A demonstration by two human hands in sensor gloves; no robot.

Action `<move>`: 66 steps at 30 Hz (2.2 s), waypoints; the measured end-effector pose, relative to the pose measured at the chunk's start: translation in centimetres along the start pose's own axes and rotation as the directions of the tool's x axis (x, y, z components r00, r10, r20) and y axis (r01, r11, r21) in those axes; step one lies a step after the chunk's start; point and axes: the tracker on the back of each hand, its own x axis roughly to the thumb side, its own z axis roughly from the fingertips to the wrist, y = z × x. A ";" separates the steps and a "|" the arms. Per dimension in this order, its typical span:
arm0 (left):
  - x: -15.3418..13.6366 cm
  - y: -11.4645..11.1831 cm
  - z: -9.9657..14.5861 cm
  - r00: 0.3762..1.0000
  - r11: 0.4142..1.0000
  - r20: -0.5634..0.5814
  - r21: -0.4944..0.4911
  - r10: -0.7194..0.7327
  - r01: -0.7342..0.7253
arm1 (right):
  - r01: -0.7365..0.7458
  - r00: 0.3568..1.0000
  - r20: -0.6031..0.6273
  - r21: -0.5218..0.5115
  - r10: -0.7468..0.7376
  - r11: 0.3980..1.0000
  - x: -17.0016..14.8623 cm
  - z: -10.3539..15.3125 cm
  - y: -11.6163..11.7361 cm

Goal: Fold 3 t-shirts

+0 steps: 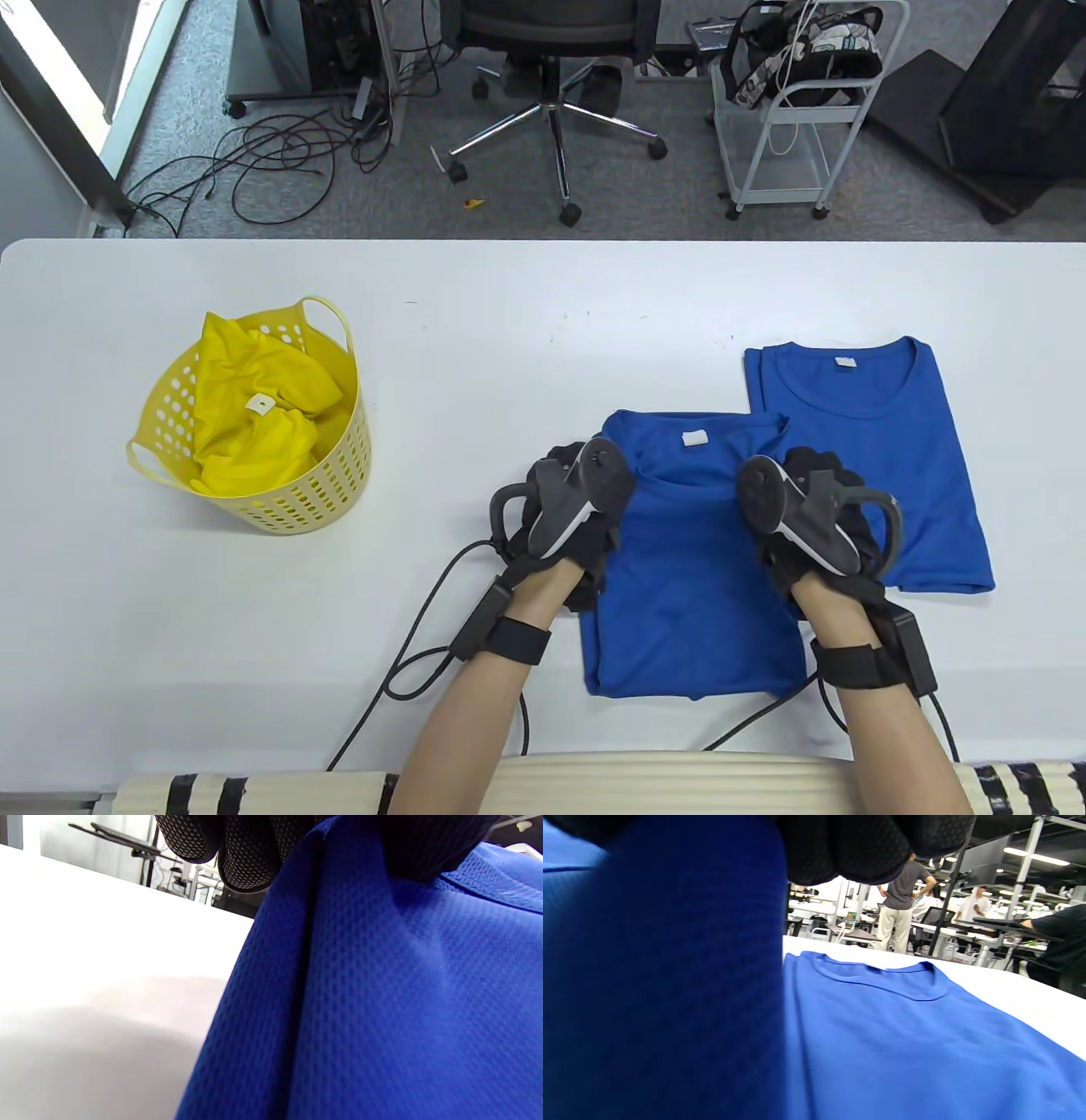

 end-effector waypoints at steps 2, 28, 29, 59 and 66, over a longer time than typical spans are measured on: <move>1.5 -0.2 0.0 1.000 1.000 0.008 -0.002 0.028 -0.028 | -0.014 0.999 -0.029 -0.012 0.014 1.000 -1.5 0.0 -0.4; 17.9 -7.4 -13.3 1.000 0.991 0.018 -0.134 0.010 -0.008 | -0.318 0.888 -0.327 0.071 0.323 0.945 -14.8 -14.2 4.0; 17.8 -7.6 -13.6 1.000 0.989 0.009 -0.148 0.001 0.000 | -0.307 0.892 -0.325 0.079 0.315 0.949 -14.9 -14.6 4.6; -1.0 6.7 -1.2 0.977 0.977 -0.064 0.046 -0.203 0.206 | 0.224 0.975 -0.009 0.049 -0.224 0.973 -1.2 -2.4 3.5; -8.3 12.2 -0.5 0.956 0.969 -0.208 0.090 -0.206 0.229 | 0.183 0.980 0.072 0.023 -0.184 0.983 0.8 -0.8 4.4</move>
